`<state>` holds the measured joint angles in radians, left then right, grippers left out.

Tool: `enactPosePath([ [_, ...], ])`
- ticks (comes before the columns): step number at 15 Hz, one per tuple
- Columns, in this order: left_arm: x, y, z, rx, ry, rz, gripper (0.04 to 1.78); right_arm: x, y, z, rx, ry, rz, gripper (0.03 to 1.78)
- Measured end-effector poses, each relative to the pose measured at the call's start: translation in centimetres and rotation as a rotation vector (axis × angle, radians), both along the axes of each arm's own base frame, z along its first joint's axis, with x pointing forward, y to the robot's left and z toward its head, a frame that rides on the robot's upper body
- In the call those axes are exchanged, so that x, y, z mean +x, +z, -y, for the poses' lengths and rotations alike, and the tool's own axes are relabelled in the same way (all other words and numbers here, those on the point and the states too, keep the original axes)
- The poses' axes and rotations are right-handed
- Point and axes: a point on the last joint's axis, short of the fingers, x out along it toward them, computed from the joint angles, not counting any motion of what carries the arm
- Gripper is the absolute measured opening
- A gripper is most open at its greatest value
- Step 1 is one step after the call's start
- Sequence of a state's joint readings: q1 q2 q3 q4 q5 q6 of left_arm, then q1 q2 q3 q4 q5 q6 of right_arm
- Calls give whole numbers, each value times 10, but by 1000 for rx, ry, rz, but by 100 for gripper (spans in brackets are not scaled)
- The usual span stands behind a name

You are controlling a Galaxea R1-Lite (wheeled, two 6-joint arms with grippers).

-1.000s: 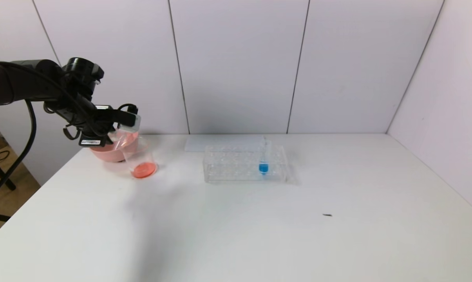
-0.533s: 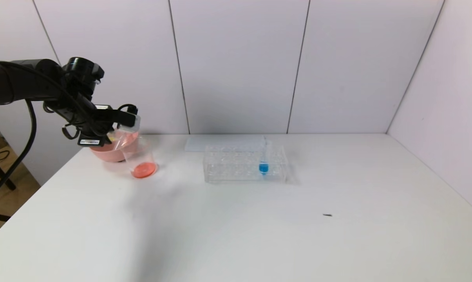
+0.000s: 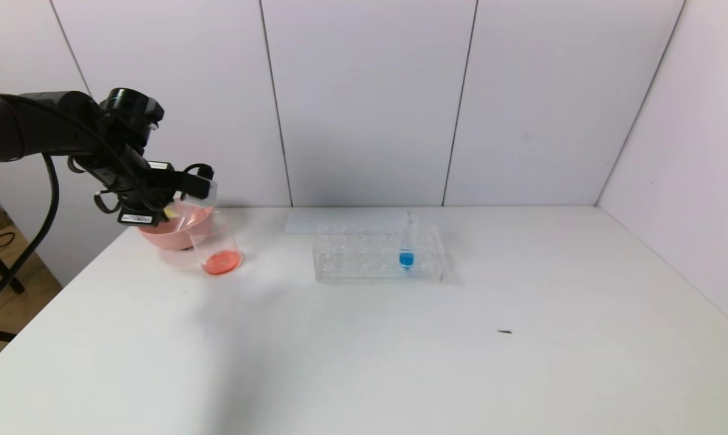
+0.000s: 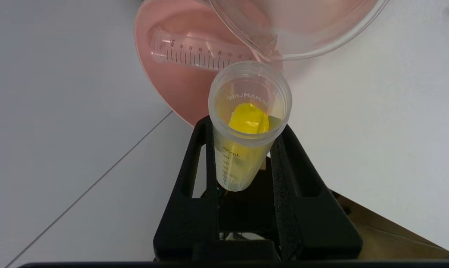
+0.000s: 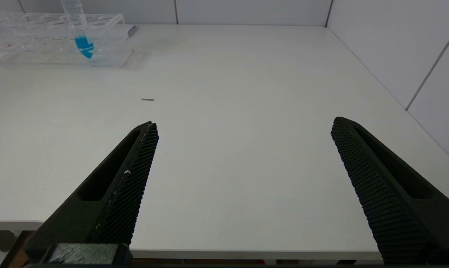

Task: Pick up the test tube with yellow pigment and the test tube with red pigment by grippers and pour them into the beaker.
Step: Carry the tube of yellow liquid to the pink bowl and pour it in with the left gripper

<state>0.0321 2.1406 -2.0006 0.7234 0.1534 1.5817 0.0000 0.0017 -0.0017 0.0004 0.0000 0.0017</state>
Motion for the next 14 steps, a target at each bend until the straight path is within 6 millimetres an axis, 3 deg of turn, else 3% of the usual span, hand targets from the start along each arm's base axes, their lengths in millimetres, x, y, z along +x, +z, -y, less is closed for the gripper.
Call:
enactPosePath([
  [14,2,0,7,37,-5,7,44,0,0,0,0,0,0,170],
])
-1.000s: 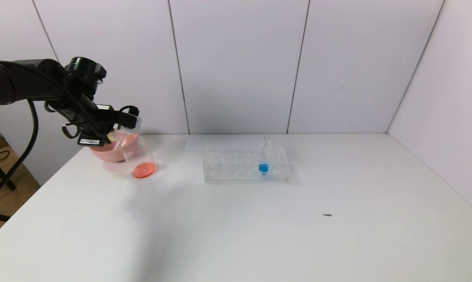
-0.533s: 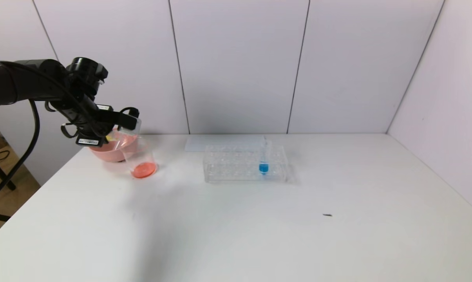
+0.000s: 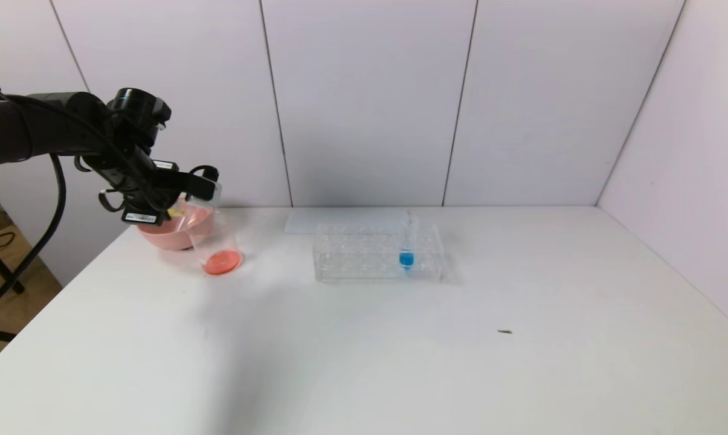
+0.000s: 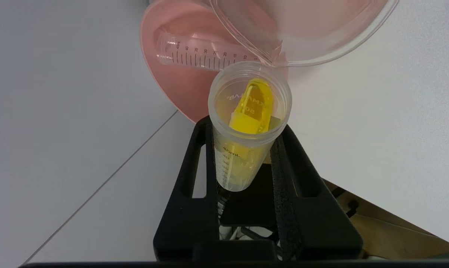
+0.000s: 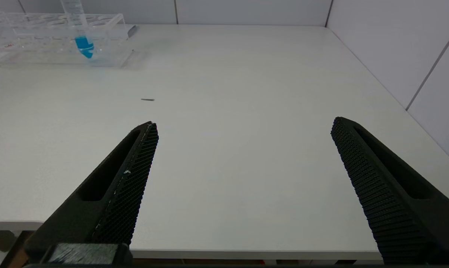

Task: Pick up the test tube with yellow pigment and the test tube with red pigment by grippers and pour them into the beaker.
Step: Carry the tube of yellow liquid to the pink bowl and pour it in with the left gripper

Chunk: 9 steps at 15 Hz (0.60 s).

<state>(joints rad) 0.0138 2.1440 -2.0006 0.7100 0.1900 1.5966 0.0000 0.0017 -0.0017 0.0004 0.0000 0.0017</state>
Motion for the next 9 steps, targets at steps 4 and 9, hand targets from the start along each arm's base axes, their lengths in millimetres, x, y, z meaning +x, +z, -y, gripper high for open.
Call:
enactPosePath([
  [4,2,-1,4,33,2,1,44,0,0,0,0,0,0,170],
  [9,3,-3,7,50,3,-3,44,0,0,0,0,0,0,170],
])
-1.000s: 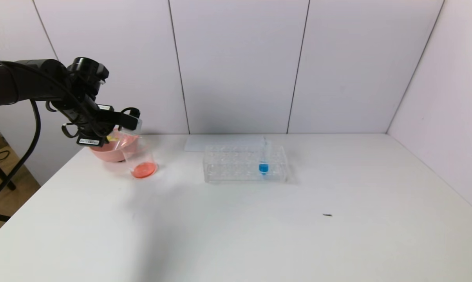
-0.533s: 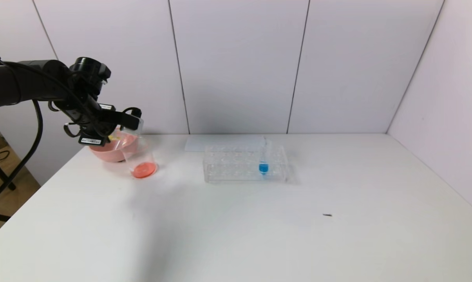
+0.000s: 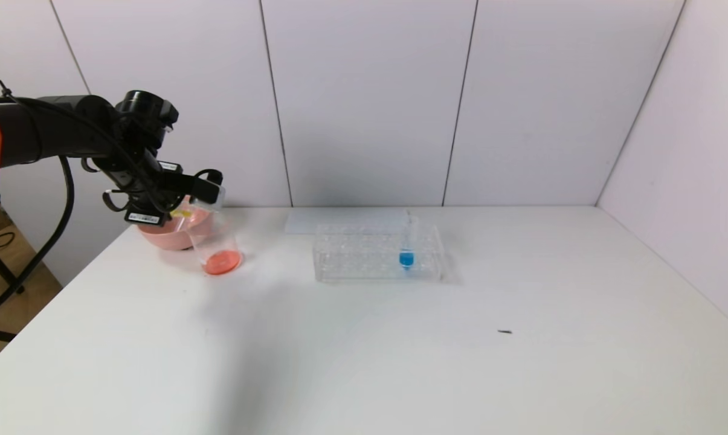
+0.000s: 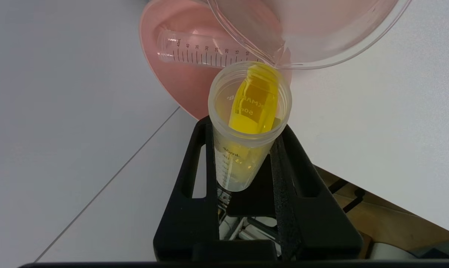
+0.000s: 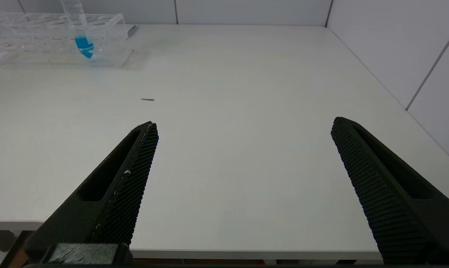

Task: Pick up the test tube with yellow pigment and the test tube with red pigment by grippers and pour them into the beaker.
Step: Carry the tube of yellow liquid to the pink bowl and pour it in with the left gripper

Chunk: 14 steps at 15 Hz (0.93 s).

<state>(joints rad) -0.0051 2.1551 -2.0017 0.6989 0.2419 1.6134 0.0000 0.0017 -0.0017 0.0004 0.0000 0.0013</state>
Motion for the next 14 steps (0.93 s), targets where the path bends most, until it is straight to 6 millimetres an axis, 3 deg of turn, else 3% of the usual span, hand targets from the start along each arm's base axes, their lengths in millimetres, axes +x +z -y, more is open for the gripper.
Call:
enactPosePath([
  [14,5,-5,10,34,-10,9,44,0,0,0,0,0,0,170],
])
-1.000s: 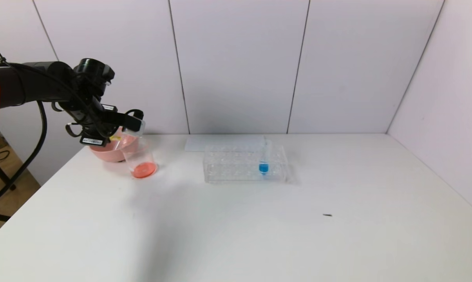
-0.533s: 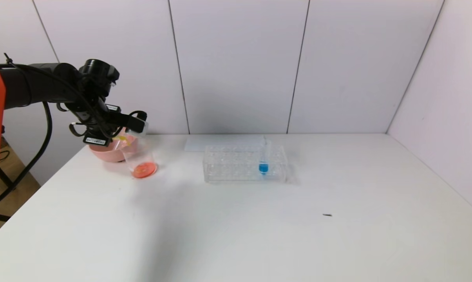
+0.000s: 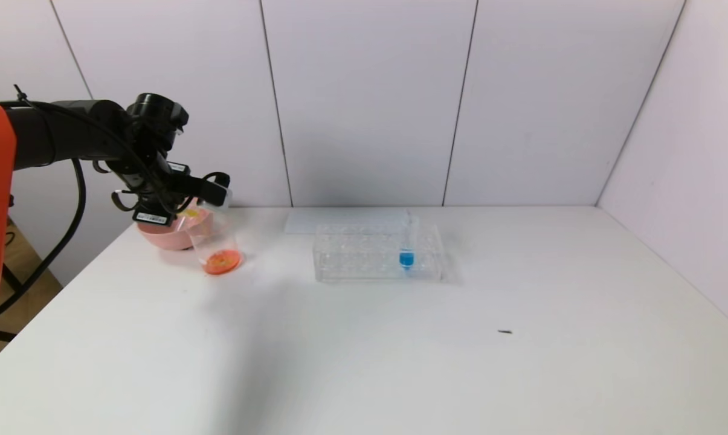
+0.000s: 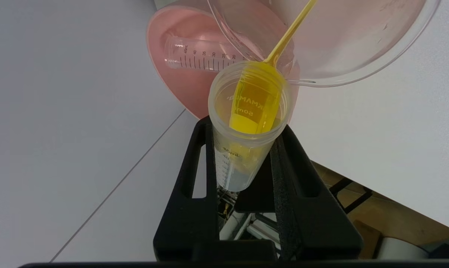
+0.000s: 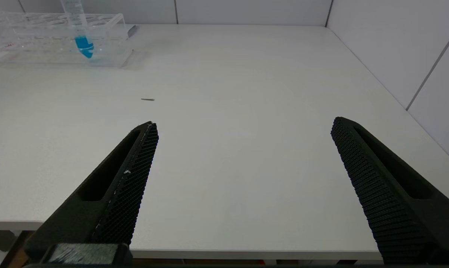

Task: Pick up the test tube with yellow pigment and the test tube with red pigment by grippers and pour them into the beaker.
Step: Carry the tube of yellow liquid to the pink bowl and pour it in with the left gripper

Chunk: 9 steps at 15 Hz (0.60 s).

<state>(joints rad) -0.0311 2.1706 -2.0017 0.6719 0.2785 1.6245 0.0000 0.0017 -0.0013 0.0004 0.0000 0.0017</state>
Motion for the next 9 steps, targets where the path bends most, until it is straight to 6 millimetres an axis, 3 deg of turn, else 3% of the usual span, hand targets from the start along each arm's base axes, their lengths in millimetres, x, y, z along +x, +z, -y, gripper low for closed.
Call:
enactPosePath([
  [9,0,-1,4,29,-4,-7,44,0,0,0,0,0,0,170],
])
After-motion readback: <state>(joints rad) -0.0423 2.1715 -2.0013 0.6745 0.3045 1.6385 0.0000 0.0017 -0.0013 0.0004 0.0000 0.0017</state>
